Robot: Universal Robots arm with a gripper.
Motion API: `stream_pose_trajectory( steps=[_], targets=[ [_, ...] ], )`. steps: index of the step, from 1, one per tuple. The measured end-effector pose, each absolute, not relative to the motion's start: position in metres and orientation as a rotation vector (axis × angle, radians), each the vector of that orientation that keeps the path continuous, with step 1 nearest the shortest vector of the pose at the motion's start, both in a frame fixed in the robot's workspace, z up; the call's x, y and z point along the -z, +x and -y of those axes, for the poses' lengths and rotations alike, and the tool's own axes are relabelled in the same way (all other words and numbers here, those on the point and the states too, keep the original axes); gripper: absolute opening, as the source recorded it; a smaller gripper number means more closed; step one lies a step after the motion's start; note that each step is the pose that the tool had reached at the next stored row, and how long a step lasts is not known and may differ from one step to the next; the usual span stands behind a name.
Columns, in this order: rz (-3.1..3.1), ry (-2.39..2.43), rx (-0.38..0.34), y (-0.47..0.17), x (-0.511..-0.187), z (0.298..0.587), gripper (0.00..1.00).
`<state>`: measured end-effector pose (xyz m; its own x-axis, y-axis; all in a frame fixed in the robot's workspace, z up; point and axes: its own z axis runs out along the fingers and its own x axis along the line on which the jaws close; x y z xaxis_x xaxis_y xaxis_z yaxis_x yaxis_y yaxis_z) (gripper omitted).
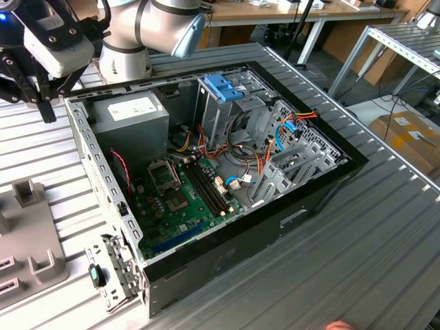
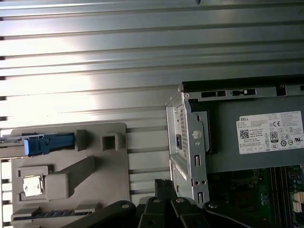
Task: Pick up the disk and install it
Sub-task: 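Reach for the disk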
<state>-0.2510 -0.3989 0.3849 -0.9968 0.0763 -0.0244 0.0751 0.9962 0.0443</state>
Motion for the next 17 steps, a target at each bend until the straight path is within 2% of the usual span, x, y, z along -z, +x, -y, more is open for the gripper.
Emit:
stream_pose_trajectory(
  steps=[17],
  targets=[
    [-3.112,0.118,-0.067,-0.2617,-0.3839,0.399,0.11]
  ],
)
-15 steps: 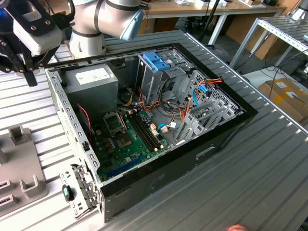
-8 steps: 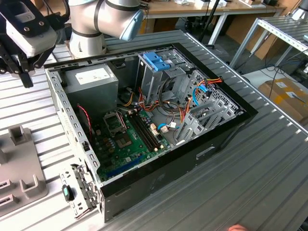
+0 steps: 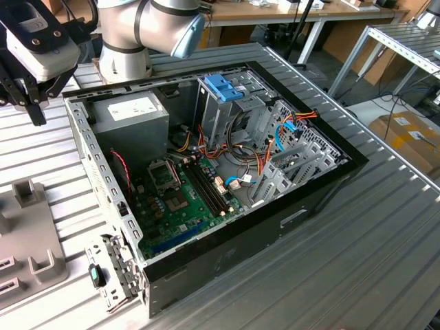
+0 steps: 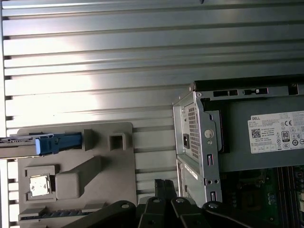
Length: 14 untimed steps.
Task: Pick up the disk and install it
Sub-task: 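Reach for the disk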
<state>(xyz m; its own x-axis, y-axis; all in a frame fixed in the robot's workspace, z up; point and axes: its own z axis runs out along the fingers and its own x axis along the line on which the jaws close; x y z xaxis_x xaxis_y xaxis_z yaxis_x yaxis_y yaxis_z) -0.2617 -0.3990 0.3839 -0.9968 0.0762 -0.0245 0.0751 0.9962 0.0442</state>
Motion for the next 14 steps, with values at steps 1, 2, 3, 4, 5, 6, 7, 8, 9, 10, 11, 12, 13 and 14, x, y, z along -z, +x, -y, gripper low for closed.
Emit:
stream_pose_trajectory(
  steps=[1,2,3,4,5,6,7,8,9,10,11,12,13,14],
  targets=[
    [-3.112,0.118,-0.067,-0.2617,-0.3839,0.3989,0.11],
    [-3.112,0.118,-0.067,-0.2617,-0.3839,0.3989,0.11],
    [-3.112,0.118,-0.067,-0.2618,-0.3839,0.3989,0.11],
    [-3.112,0.118,-0.067,-0.2618,-0.3839,0.3987,0.11],
    [-3.112,0.118,-0.067,-0.2618,-0.3839,0.3984,0.11],
    [-3.113,0.118,-0.067,-0.2618,-0.3839,0.3977,0.11],
    [-3.113,0.118,-0.067,-0.2617,-0.3839,0.3972,0.11],
    [-3.112,0.118,-0.067,-0.2617,-0.3839,0.3968,0.11],
    [-3.112,0.118,-0.067,-0.2617,-0.3839,0.3956,0.11],
    [-3.112,0.118,-0.067,-0.2617,-0.3839,0.3948,0.11],
    [-3.113,0.118,-0.067,-0.2617,-0.3839,0.3939,0.11],
    [-3.112,0.118,-0.067,-0.2618,-0.3839,0.3922,0.11],
    [-3.113,0.118,-0.067,-0.2618,-0.3839,0.3909,0.11],
    [-3.112,0.118,-0.068,-0.2618,-0.3839,0.3901,0.11]
  ],
)
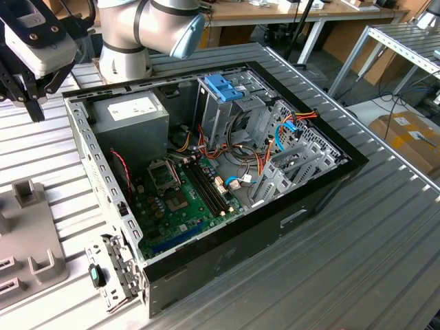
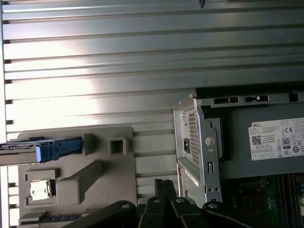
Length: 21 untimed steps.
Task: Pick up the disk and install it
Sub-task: 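Reach for the disk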
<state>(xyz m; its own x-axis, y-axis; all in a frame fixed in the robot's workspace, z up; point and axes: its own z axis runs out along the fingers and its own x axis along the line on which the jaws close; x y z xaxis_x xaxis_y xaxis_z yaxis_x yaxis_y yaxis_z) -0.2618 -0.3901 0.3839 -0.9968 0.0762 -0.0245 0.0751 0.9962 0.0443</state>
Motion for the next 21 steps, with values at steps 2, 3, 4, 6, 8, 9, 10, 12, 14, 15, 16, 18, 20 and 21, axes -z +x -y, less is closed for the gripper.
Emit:
stream_pose_trajectory(
  steps=[2,3,4,6,8,9,10,12,14,15,16,18,20,21],
  targets=[
    [-3.112,0.118,-0.068,-0.262,-0.384,0.39,0.11],
    [-3.112,0.118,-0.067,-0.262,-0.384,0.39,0.11],
    [-3.112,0.118,-0.068,-0.262,-0.384,0.39,0.11],
    [-3.112,0.118,-0.067,-0.262,-0.384,0.39,0.11],
    [-3.112,0.118,-0.067,-0.262,-0.384,0.39,0.11],
    [-3.113,0.118,-0.067,-0.263,-0.384,0.39,0.11],
    [-3.113,0.118,-0.067,-0.264,-0.384,0.39,0.11],
    [-3.112,0.118,-0.067,-0.267,-0.384,0.39,0.11],
    [-3.112,0.118,-0.067,-0.27,-0.384,0.39,0.11],
    [-3.112,0.118,-0.067,-0.272,-0.384,0.39,0.11],
    [-3.113,0.118,-0.067,-0.274,-0.384,0.39,0.11],
    [-3.112,0.118,-0.067,-0.278,-0.384,0.39,0.11],
    [-3.112,0.118,-0.068,-0.282,-0.384,0.39,0.11],
    [-3.112,0.118,-0.068,-0.284,-0.384,0.39,0.11]
  ],
)
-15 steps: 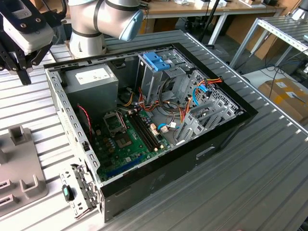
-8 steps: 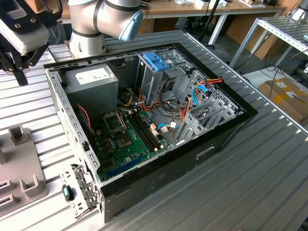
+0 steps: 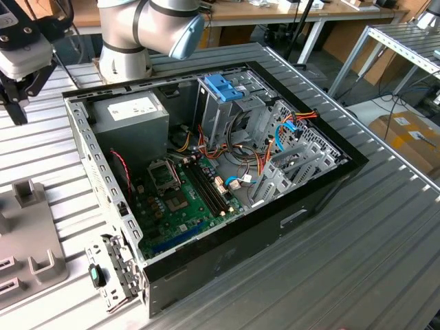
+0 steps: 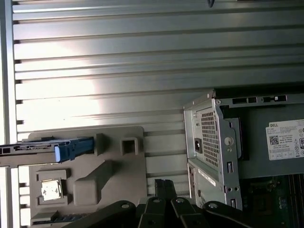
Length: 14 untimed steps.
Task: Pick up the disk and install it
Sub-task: 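Reach for the disk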
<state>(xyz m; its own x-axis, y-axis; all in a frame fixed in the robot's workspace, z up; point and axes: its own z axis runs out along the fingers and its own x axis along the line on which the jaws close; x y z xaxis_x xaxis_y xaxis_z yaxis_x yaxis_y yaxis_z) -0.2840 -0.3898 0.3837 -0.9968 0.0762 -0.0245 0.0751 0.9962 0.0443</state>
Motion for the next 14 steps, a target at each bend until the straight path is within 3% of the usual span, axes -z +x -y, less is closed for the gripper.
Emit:
stream_pose_trajectory(
  steps=[14],
  targets=[
    [-3.113,0.118,-0.067,-0.307,-0.384,0.39,0.11]
  ],
)
